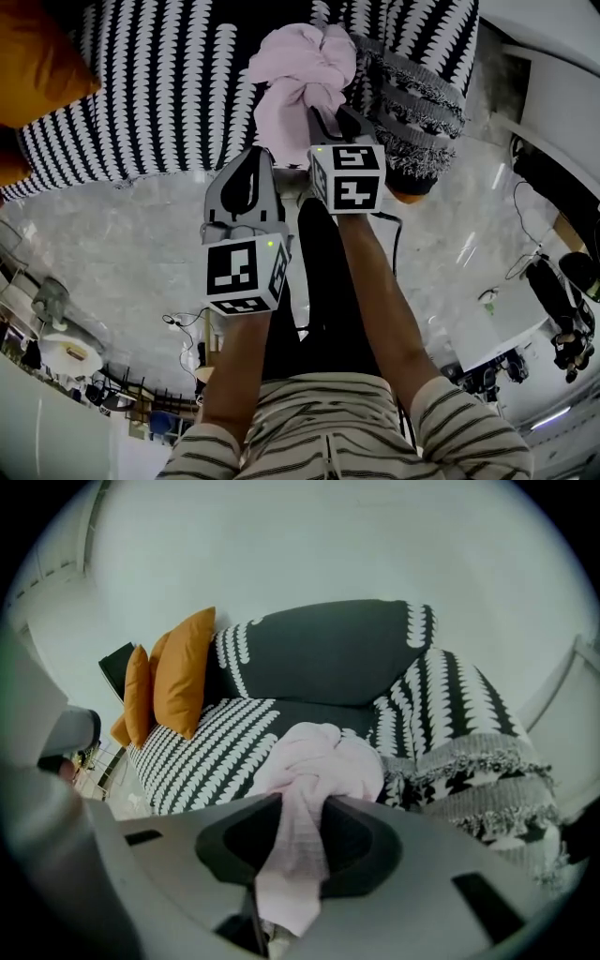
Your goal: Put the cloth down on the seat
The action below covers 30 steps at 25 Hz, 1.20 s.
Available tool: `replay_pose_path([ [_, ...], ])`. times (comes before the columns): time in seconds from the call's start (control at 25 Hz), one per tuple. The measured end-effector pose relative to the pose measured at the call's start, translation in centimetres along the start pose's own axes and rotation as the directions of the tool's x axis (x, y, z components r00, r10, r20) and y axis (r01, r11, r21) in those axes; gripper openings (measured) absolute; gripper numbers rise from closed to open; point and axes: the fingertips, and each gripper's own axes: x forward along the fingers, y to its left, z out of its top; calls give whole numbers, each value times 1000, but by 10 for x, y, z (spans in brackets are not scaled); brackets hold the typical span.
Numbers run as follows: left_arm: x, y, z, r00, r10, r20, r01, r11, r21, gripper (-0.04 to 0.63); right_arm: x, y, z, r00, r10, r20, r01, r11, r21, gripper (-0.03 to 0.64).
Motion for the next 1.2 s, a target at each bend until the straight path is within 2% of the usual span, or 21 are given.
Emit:
replay_pose_path([
  [0.08,16,-2,-11,1000,-1,-6,1,1000,1,5,11,-14,-13,1000,-9,-11,9,1000,12,127],
  [0.2,24,1,-7,1000,1,-4,-1,1000,-5,5,12,-19,-7,1000,-15,3,15,1000,8,126],
  [0.36,0,-2,6,1000,1,7,-1,1000,-5,5,-24,-11,14,997,-60,41,61,998,-27,92],
  [0.44,-13,-6,9,1000,1,12,-1,1000,0,5,-39,-4,16,997,-56,51,58,997,-42,67],
  [0.72,-21,-13,7,1000,2,27,-2,1000,7,5,-61,-3,24,990,-80,116,88,994,-67,18],
  [0.96,-38,-9,17,999,2,44,-2,1000,9,5,-86,18,47,985,-41,166,52,996,-67,12],
  [1.2,-48,-26,24,996,-7,87,4,999,40,5,-112,21,47,976,-5,217,14,999,-41,12],
])
